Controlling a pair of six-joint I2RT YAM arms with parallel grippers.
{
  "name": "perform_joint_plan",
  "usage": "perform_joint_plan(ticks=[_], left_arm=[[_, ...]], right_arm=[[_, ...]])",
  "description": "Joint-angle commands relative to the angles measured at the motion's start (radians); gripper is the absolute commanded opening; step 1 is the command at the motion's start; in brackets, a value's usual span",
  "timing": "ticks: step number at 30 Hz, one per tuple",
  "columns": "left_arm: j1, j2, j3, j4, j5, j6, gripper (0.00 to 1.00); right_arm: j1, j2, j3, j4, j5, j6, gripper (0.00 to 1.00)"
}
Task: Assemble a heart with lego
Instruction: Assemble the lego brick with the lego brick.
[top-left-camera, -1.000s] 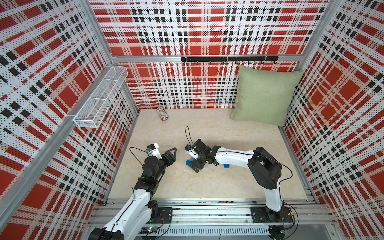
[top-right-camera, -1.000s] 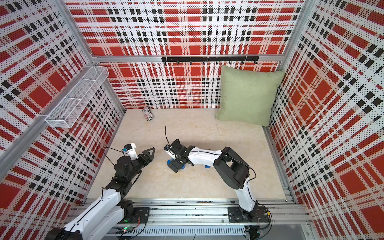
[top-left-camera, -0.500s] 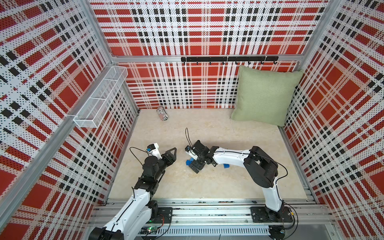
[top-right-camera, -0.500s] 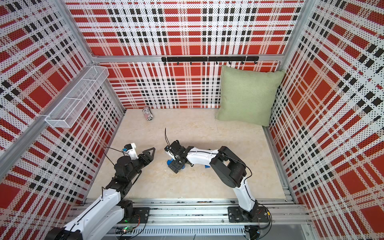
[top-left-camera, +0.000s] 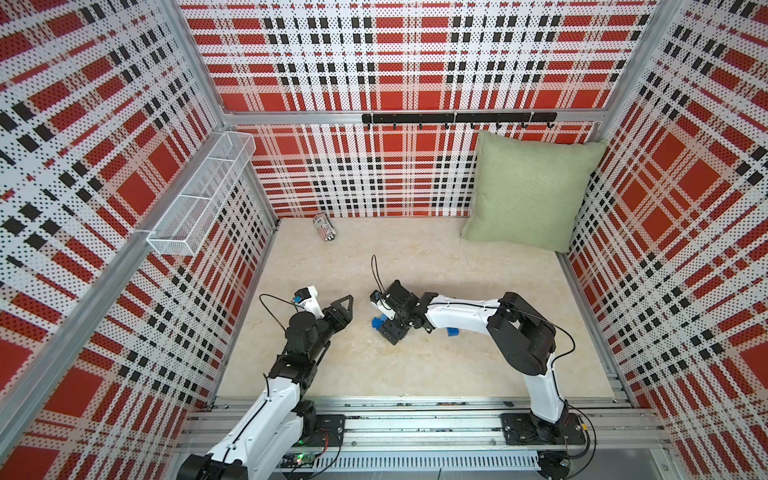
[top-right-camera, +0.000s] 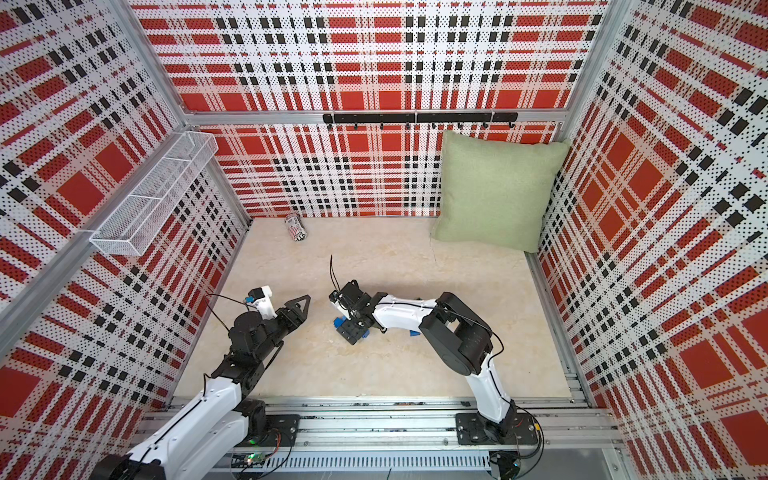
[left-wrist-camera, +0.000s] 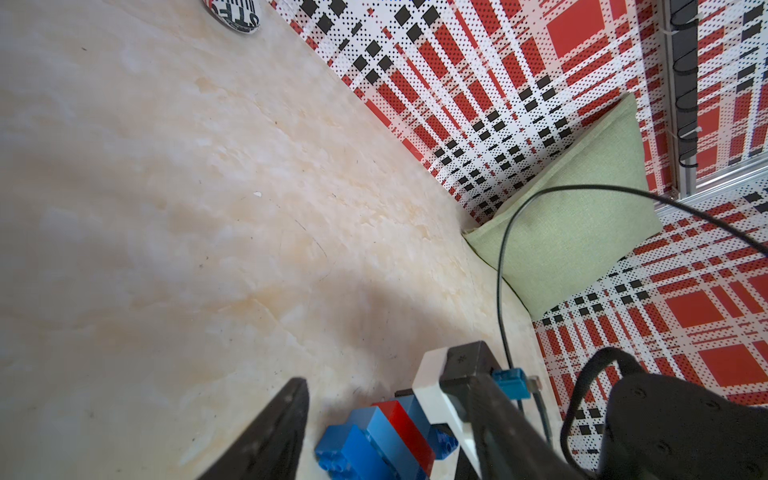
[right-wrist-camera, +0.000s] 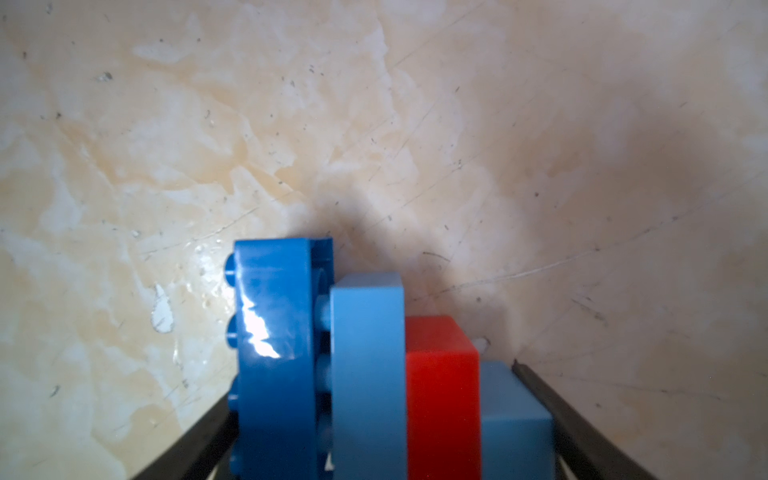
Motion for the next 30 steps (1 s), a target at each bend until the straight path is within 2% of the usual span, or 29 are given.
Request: perform_joint_plan(ticks=[1, 4, 6, 11, 13, 14, 17, 22, 30], left_arm=[[0.007, -0.003, -0.008, 0.027, 0.013, 0.012, 0.66], [0.009, -0.003, -0.011, 0.027, 0.011, 0.010, 0.66], [0.006, -0.001, -0.011, 0.029, 0.009, 0.008, 0.66], [-0.004, 0.005, -0.009, 0.032, -0.001, 0.007, 0.66], [-0.006, 0.009, -0.007, 0.032, 0.000, 0.009, 0.66], [-0.006, 0.011, -0.006, 0.033, 0.000, 0.011, 0.66], [-0.008, 0.011, -0.006, 0.033, -0.002, 0.011, 0.66], [-0.008, 0.014, -0.003, 0.033, -0.003, 0.009, 0.66], [-0.017, 0.012, 0.001, 0.029, -0.004, 0.011, 0.66]], right_arm=[[0.005, -0.009, -0.030, 0.020, -0.006, 0.013, 0.36], [0.006, -0.018, -0.037, 0.020, 0.008, 0.020, 0.36], [0.006, -0.016, -0.039, 0.021, 0.016, 0.025, 0.30], [0.006, -0.023, -0.040, 0.029, 0.004, 0.042, 0.36], [0.005, -0.022, -0.040, 0.033, -0.006, 0.043, 0.45], [0.005, -0.023, -0.037, 0.031, -0.009, 0.042, 0.54], [0.004, -0.024, -0.022, 0.024, -0.013, 0.039, 0.63], [0.006, -0.054, -0.007, 0.026, -0.016, 0.044, 1.00], [-0.024, -0.204, -0.076, 0.031, -0.052, 0.086, 1.00]])
